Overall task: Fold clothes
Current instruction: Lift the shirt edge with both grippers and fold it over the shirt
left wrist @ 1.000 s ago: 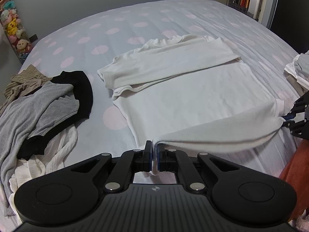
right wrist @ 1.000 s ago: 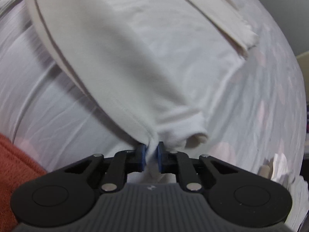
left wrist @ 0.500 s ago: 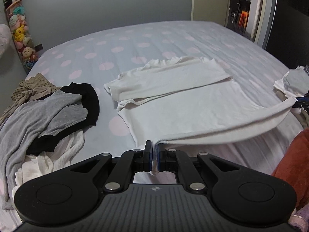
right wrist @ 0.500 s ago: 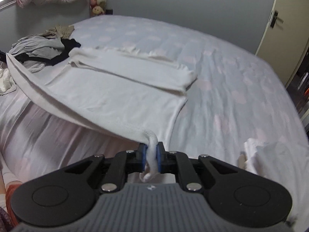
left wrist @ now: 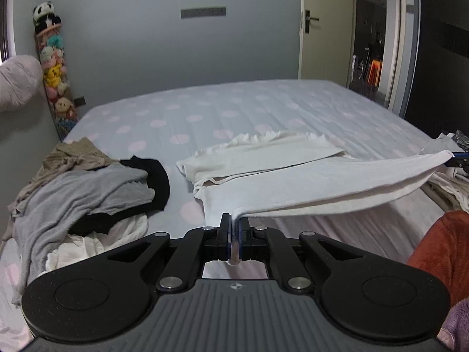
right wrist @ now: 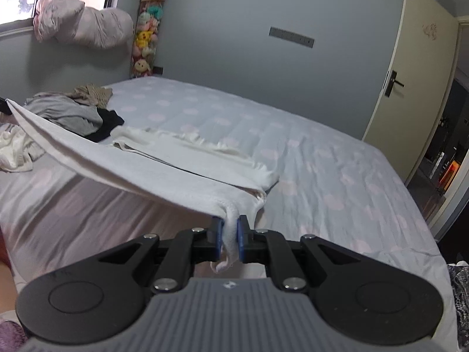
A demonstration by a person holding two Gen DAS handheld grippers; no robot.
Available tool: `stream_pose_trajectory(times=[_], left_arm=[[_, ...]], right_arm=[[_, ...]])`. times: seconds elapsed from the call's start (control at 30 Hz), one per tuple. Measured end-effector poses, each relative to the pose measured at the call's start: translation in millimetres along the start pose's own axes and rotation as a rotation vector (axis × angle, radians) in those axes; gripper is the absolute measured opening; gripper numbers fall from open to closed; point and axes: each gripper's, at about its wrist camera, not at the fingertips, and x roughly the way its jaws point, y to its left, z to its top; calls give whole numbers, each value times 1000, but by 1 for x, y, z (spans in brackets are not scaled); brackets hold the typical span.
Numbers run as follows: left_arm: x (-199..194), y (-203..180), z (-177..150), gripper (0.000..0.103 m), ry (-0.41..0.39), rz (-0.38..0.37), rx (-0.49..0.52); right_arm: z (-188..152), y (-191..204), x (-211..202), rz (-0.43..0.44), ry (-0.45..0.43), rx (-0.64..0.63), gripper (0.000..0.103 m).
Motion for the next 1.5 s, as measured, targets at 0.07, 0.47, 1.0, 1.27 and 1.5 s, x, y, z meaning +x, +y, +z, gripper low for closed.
stream_pose_trajectory(times=[0.07,0.47,1.0,1.27,1.5], left_arm=[[-10,-1,-2,2,-19,-2,5],[-81,-7,-23,2,-102,-45,-10],[-61,-1,6,2,-89,3,55],[4,13,50,2,-65,20,123],[84,33,76,2,44,26,166]], right_arm=[[0,3,-11,-6,-9,-13,12],[-14,16,-88,-24,-36,-20,12],[6,12,-101,12,-59,-61,12],[48,-7,-26,27,-36,-86,12],[77,-29,60,63,35,-95,12]])
